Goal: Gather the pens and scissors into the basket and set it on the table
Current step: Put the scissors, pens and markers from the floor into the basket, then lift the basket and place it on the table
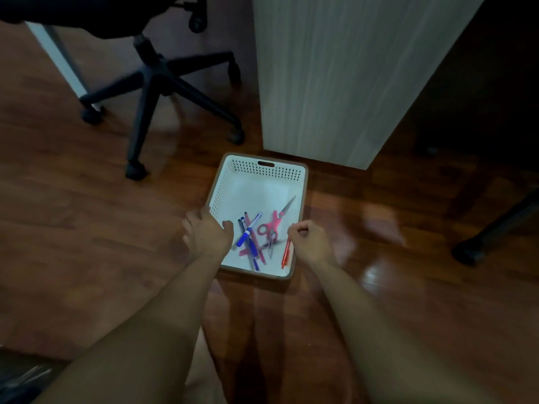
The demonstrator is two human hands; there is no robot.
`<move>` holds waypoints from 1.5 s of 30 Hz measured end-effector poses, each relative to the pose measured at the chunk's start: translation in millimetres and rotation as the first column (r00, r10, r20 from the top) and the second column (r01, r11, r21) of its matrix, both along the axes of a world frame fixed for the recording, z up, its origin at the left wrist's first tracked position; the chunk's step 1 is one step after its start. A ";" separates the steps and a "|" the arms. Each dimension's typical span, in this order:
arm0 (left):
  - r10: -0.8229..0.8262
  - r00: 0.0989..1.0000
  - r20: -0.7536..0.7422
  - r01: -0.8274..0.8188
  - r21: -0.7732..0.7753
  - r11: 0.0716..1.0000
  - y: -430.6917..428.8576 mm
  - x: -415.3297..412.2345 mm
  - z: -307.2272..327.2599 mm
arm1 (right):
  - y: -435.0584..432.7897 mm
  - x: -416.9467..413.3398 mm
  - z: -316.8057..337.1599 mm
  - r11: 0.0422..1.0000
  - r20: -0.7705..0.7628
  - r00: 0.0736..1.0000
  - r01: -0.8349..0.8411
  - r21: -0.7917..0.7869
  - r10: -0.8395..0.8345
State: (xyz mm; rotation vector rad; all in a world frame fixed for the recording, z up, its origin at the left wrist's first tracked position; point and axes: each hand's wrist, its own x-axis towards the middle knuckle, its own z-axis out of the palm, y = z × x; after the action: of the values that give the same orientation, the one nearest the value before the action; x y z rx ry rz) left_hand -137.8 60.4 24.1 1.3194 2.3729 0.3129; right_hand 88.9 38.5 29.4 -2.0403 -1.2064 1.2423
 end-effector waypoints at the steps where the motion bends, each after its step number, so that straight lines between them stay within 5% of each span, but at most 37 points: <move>1: 0.019 0.999 0.028 -0.019 -0.023 1.000 0.6 -2.1 -2.4 | -0.4 0.5 -2.3 1.000 -0.004 1.000 0.026 0.001 -0.026; 12: -0.075 0.990 0.123 0.083 -0.062 0.995 -4.7 13.5 -28.6 | -2.9 35.8 -13.8 0.966 0.079 0.968 0.228 0.125 -0.239; 17: 0.001 0.951 0.308 0.033 -0.106 0.994 -18.8 39.5 -53.9 | 6.9 82.7 -30.0 0.977 0.073 0.975 0.212 -0.040 -0.208; 21: 0.032 0.967 0.252 -0.030 -0.012 0.999 -15.6 59.2 -64.3 | 34.1 102.3 -49.5 0.972 -0.074 0.972 0.217 -0.091 -0.223; 25: 0.019 0.993 0.120 -0.023 0.036 0.999 -9.3 69.2 -67.0 | 50.0 104.8 -65.0 0.969 -0.064 0.970 0.228 -0.096 -0.235; 31: 0.051 0.966 0.253 -0.060 0.028 0.998 -6.9 68.0 -51.9 | 49.0 100.6 -53.7 0.943 0.007 0.958 0.282 -0.178 -0.285; 38: 0.051 0.926 0.374 -0.050 -0.014 0.999 -26.6 56.4 92.9 | 17.9 88.4 97.9 0.922 0.008 0.947 0.314 -0.224 -0.321; 45: 0.050 0.917 0.395 0.003 -0.134 0.991 -25.3 44.2 351.8 | 4.9 86.3 362.4 0.919 0.038 0.950 0.310 -0.246 -0.310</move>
State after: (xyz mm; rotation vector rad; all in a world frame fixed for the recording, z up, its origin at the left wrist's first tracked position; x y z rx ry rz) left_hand -93.6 35.1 375.8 1.0507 2.0298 0.3842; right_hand 175.2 43.3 391.8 -2.2992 -0.7127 1.2866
